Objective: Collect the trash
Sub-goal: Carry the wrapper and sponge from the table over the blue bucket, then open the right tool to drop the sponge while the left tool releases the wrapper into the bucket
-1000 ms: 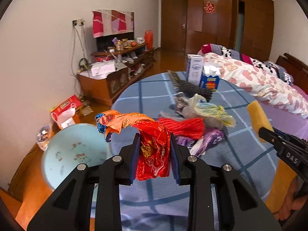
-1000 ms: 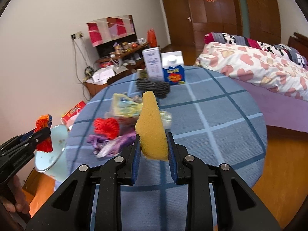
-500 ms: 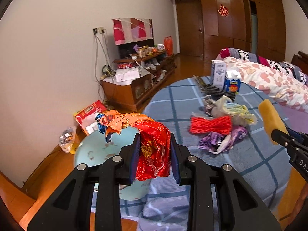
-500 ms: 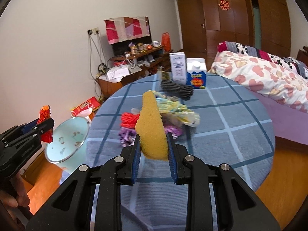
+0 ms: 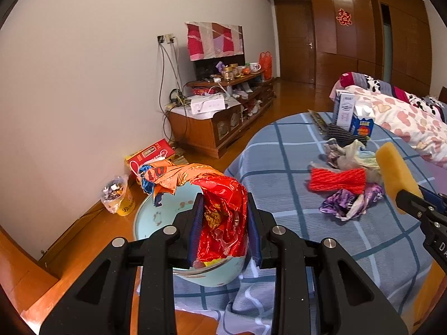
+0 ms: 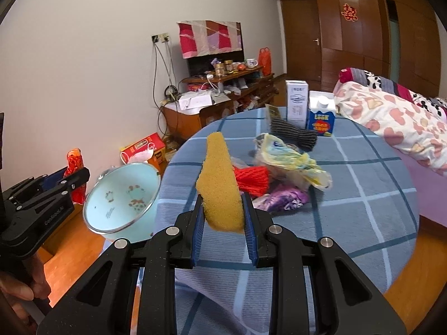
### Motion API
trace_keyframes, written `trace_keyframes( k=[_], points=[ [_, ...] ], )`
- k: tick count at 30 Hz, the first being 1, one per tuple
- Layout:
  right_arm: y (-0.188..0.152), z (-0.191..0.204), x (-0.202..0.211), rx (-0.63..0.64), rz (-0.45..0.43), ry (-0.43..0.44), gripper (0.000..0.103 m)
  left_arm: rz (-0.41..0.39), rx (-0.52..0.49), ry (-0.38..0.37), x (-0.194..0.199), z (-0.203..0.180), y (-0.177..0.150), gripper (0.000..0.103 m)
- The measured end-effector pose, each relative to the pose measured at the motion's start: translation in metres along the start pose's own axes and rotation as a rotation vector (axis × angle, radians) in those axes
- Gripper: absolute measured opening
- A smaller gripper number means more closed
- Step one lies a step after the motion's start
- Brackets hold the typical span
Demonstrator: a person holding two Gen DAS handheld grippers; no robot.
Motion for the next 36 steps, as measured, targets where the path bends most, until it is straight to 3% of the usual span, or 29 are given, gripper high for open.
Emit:
trace_keyframes(
  k=[36],
  points=[
    [0.012,0.085,-0.050,0.120,0.052,0.132,0.027,0.073,0.131,0.073,-0.042,0.065,-0.015,0.029]
  ],
)
Point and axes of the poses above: each gripper's, at about its wrist camera, not at the fingertips, and x roughly against the way its jaws point, z to its left, y to its top, the point moved 9 cm from there along -x, roughly the way its jaws point
